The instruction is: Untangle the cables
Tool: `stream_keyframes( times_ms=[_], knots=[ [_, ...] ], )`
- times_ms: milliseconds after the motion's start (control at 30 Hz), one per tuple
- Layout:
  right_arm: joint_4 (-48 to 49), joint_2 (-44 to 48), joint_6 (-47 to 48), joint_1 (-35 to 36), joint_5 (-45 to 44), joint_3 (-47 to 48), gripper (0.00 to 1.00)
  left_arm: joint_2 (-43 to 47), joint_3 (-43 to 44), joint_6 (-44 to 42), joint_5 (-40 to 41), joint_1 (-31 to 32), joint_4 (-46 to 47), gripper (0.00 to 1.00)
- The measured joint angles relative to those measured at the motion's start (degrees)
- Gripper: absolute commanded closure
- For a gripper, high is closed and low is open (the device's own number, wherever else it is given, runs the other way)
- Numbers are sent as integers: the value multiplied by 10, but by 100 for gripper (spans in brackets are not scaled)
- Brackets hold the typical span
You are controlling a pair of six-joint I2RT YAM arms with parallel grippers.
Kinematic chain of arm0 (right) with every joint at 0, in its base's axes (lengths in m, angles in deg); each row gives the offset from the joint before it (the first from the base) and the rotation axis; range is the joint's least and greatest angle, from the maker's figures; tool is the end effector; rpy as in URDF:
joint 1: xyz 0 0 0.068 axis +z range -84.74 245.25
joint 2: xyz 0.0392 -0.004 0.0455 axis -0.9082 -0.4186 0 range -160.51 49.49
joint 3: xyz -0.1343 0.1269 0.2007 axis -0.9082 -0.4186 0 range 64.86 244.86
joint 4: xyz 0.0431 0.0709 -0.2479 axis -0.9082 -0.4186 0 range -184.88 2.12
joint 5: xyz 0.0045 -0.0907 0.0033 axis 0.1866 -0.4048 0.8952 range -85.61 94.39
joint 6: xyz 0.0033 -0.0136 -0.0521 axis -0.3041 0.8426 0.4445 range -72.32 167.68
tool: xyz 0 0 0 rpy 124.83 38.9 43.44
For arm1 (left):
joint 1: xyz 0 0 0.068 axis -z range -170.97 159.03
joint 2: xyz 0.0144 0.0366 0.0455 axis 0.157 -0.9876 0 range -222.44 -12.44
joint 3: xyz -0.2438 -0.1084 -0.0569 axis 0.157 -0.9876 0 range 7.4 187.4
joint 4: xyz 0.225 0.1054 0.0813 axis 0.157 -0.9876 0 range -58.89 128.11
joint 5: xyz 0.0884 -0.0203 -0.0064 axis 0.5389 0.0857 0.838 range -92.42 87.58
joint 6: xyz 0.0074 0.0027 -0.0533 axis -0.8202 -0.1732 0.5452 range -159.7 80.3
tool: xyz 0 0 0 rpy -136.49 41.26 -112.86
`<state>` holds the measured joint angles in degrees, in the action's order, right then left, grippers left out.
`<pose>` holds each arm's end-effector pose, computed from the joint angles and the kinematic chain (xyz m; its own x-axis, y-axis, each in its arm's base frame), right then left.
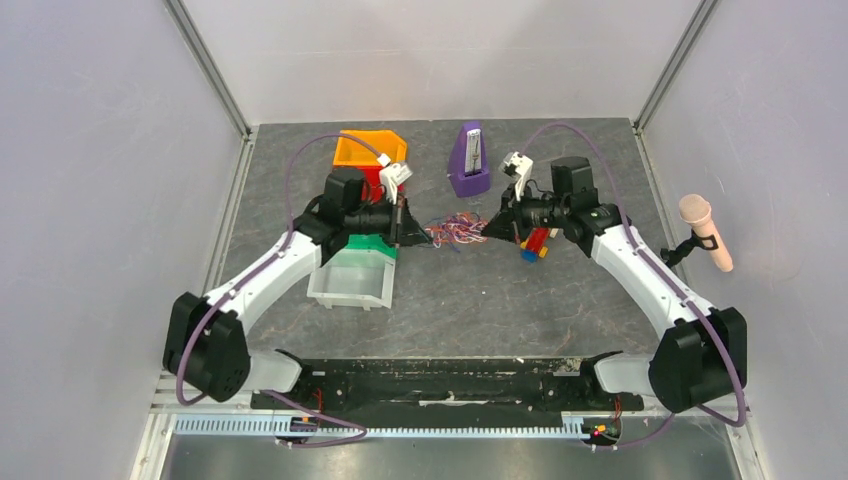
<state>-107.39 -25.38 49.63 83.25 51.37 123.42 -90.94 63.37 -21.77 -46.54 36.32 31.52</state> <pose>0.2609 0.1122 0.2996 -0.5299 -0.1966 -0.8250 -0.7931 0.4593 0.4000 0.2584 -0.1612 0.2854 -0.6792 0.1016 -0.7269 0.6942 0.4105 -0.5913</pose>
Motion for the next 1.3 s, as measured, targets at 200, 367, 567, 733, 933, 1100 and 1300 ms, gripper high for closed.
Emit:
stream_keyframes(
  times_ms=[200,367,567,733,933,1100,1300],
  knots=[
    [-51,2,40,-42,-29,0,100,54,1,-112,14,-17,-98,98],
    [-73,4,65,-54,-50,0,100,77,3,-184,35,-33,-131,98],
    [-77,11,78,-85,-45,15,100,77,12,-243,31,-48,-148,98],
    [-96,8,105,-141,-77,21,73,82,14,-257,40,-65,-176,98],
    [-128,-10,132,-93,-50,16,28,71,28,-243,59,11,-168,98],
    [-110,-21,125,-69,-55,6,14,21,63,-240,62,41,-157,98],
    [18,-28,57,-32,-28,-48,10,-5,100,-226,41,40,-156,98]
  ],
)
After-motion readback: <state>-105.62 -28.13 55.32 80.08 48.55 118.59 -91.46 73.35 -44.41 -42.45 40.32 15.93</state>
